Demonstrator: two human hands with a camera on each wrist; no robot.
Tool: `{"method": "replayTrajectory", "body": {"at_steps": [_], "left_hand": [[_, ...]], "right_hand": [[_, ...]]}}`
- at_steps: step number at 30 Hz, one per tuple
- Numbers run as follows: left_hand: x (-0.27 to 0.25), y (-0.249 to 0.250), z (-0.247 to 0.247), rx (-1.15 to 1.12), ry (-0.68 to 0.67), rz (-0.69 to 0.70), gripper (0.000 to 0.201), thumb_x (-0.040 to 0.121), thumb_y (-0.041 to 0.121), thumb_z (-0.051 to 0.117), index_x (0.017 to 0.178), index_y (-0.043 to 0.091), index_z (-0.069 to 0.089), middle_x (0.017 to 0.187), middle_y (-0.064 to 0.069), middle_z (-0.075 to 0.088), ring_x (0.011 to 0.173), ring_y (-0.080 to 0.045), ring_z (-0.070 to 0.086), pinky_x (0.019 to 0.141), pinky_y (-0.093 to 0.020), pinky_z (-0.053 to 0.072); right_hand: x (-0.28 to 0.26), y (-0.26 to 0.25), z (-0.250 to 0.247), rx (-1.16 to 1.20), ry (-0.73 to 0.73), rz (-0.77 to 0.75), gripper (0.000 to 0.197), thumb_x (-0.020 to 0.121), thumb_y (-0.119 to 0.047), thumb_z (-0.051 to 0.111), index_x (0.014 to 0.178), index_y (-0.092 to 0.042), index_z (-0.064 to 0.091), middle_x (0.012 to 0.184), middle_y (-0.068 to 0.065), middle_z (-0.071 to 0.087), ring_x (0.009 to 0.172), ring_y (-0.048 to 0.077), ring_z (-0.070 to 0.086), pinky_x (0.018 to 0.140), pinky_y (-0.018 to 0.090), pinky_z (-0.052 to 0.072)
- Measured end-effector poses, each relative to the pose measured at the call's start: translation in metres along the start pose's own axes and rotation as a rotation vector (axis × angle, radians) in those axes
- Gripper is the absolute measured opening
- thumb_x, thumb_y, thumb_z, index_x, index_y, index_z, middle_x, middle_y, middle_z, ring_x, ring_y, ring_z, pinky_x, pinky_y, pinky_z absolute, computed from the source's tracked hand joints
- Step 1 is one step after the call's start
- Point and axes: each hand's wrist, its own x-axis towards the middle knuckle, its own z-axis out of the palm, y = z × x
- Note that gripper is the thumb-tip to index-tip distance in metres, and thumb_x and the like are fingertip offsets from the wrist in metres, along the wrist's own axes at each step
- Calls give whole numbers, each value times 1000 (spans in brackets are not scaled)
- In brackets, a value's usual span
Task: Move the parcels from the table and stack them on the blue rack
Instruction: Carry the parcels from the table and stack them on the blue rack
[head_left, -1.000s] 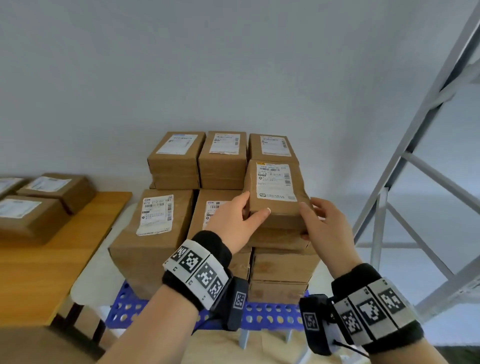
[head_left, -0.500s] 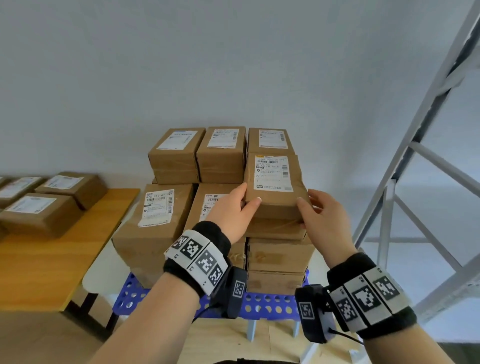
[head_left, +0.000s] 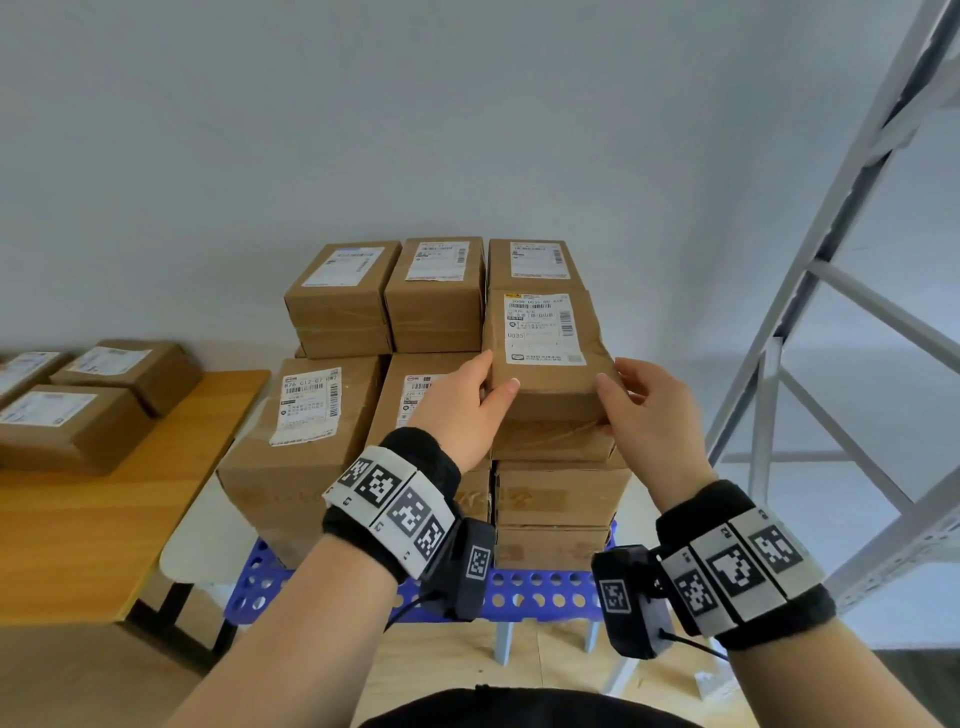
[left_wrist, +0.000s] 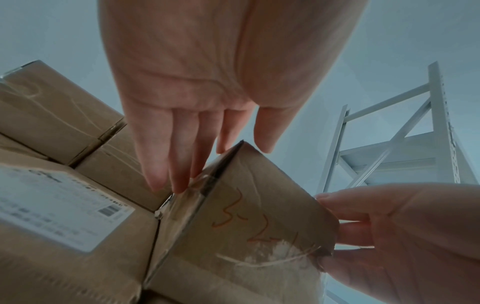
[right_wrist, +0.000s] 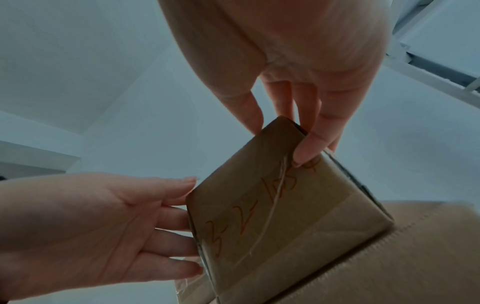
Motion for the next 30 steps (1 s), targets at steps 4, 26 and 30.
{"method": "replayTrajectory", "body": {"at_steps": [4, 26, 30], "left_hand": [[0, 0, 1, 6, -3, 6, 50, 98, 34, 40, 145, 20, 30, 138, 3, 48, 123, -13, 47, 97, -21, 37], [-7, 8, -2, -16, -4, -5, 44, 99, 31, 40, 141, 22, 35, 137, 1, 49, 116, -16, 52, 90, -30, 47], [-7, 9, -2, 14, -3, -16, 48, 99, 31, 40, 144, 18, 30, 142, 0, 45, 125, -15, 45, 93, -19, 35]], "right_hand": [[-1, -2, 1, 15, 1, -2, 43, 94, -25, 53, 135, -11, 48, 124, 3, 58, 101, 12, 54, 89, 42, 53], [-7, -4, -1, 20, -14, -31, 42, 94, -22, 52, 134, -12, 49, 117, -4, 59, 98, 11, 55, 90, 40, 53], [-6, -3, -3, 14, -24, -32, 44, 94, -24, 53, 137, -12, 46, 128, 1, 56, 100, 11, 54, 91, 35, 52]]}}
